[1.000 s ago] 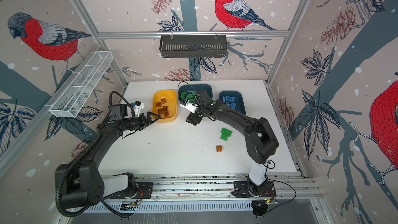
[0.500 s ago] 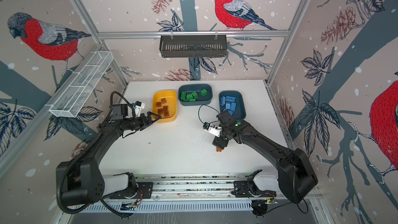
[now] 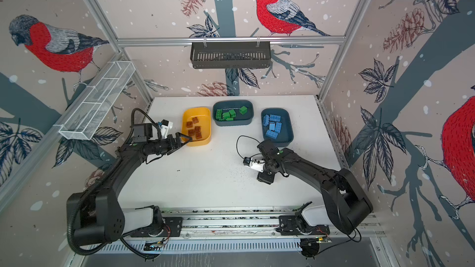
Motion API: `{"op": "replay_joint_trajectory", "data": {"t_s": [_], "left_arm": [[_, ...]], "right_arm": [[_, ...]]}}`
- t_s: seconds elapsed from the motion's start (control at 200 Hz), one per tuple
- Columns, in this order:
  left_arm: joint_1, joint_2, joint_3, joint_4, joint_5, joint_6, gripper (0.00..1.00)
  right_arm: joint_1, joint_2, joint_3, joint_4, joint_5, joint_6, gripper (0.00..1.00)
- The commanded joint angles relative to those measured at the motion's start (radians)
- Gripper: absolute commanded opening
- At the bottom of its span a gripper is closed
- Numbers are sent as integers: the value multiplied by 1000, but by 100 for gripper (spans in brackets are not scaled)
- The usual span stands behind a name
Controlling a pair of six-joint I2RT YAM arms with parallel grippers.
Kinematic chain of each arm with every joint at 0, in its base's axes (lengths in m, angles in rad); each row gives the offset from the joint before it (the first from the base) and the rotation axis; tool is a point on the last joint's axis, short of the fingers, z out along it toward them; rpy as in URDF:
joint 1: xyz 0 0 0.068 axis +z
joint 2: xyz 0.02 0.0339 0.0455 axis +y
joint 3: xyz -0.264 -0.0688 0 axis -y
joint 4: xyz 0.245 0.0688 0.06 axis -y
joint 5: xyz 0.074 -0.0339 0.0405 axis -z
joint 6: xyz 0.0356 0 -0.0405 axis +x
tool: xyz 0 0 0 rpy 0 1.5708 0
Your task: Sort the legos into containers by color
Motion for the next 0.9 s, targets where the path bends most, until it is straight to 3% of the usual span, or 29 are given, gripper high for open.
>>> {"op": "replay_joint_trajectory", "data": {"t_s": [0.0, 0.135, 0.225, 0.275, 0.455, 0.61, 0.896], "left_arm": [[-1, -4, -3, 22, 14, -2, 97], [-1, -7, -4, 21, 16, -1, 97], [-1, -11, 2, 11, 15, 8, 97], [-1, -10, 6, 5, 13, 11, 97], [0, -6, 35, -31, 4, 30, 97], [3, -3, 66, -67, -7, 50, 97], [18, -20, 85, -92, -29, 56, 97]], "right_arm": [[7, 24, 1, 19, 13, -18, 55], [19, 73, 11, 21, 4, -14, 44], [21, 88, 35, 7, 1, -4, 27], [18, 87, 65, -8, -20, 7, 22], [19, 83, 211, 26, -141, 56, 21], [37, 149, 359, 204, -297, 146, 19], [117, 493, 744, 418, -393, 310, 20]]}}
